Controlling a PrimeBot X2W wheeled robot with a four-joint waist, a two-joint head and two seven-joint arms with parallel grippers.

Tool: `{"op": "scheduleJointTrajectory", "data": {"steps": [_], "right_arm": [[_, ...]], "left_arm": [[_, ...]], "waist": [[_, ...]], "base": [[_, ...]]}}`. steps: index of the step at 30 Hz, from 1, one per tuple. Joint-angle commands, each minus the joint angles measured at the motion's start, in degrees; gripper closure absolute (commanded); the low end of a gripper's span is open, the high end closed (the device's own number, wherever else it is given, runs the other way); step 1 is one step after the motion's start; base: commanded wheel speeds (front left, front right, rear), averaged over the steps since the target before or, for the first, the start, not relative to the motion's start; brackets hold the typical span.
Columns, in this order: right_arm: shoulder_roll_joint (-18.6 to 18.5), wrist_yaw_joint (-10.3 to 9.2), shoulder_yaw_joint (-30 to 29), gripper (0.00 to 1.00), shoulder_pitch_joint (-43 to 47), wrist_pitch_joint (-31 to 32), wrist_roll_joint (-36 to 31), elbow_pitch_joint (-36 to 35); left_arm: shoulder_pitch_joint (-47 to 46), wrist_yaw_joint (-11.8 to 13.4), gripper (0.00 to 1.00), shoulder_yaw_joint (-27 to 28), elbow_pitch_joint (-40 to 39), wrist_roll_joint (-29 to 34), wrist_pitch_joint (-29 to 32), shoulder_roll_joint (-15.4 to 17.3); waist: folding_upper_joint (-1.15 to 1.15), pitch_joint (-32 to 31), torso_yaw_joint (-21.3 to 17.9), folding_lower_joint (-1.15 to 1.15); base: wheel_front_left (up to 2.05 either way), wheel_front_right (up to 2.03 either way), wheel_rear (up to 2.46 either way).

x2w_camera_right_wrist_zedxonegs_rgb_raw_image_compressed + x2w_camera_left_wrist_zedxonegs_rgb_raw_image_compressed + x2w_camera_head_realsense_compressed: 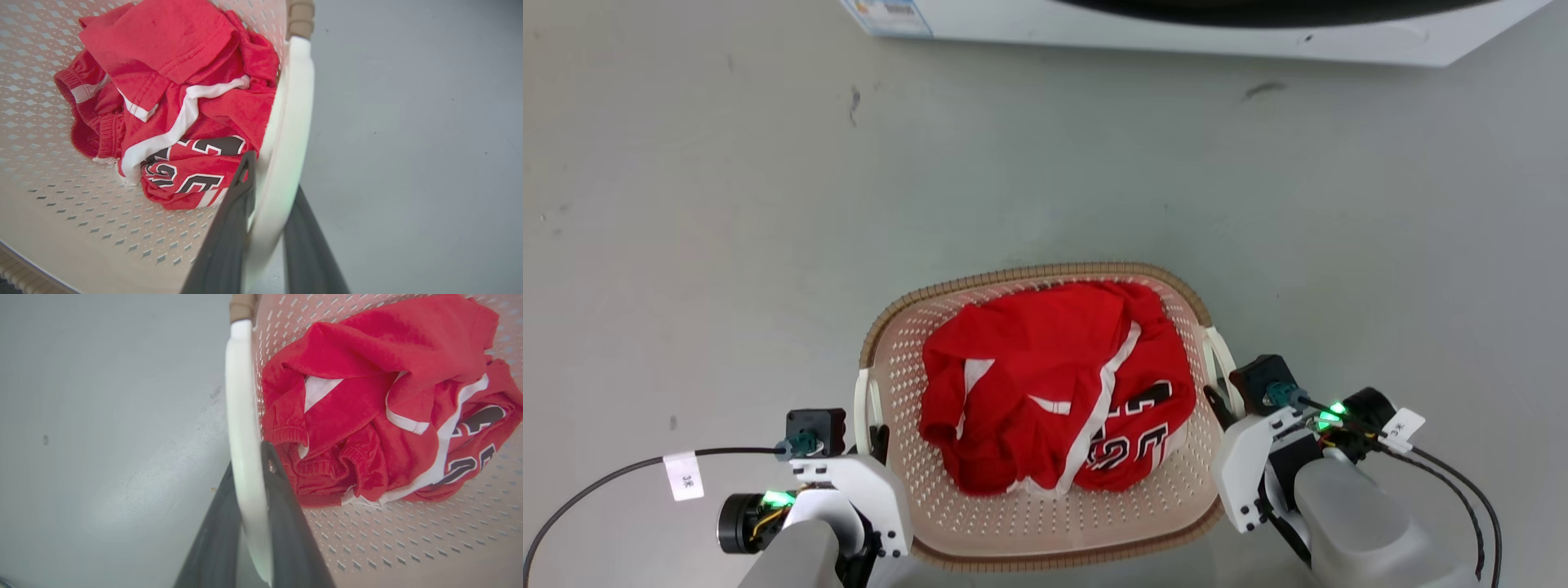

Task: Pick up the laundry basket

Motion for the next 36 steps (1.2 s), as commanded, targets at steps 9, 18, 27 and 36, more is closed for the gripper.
{"op": "scheduleJointTrajectory", "data": {"steps": [9,18,27,36], "right_arm": [[0.6,0.48,3.92,1.0,3.96,3.02,3.45,-0.8],[0.58,0.5,7.4,1.0,6.42,7.68,7.74,-1.7],[0.59,0.51,10.28,1.0,8.15,11.9,11.82,-0.4],[0.59,0.51,12.29,1.0,9.47,15.78,14.3,0.75]], "left_arm": [[1.02,0.09,1.0,-3.33,2.82,-2.08,-0.18,0.75],[2.05,0.08,1.0,-5.37,4.87,-3.43,0.77,0.78],[2.88,0.08,1.0,-7.74,5.46,-4.02,5.4,0.28],[3.19,0.07,1.0,-10.26,5.54,-5.17,10.02,-0.05]], "waist": [[0.0,-13.28,-4.04,0.0],[0.0,-21.94,-6.97,0.0],[0.0,-30.02,-8.29,0.0],[0.0,-34.9,-8.65,0.0]], "base": [[0.0,0.0,0.0],[0.0,0.0,0.0],[0.0,0.0,0.0],[0.0,0.0,0.0]]}}
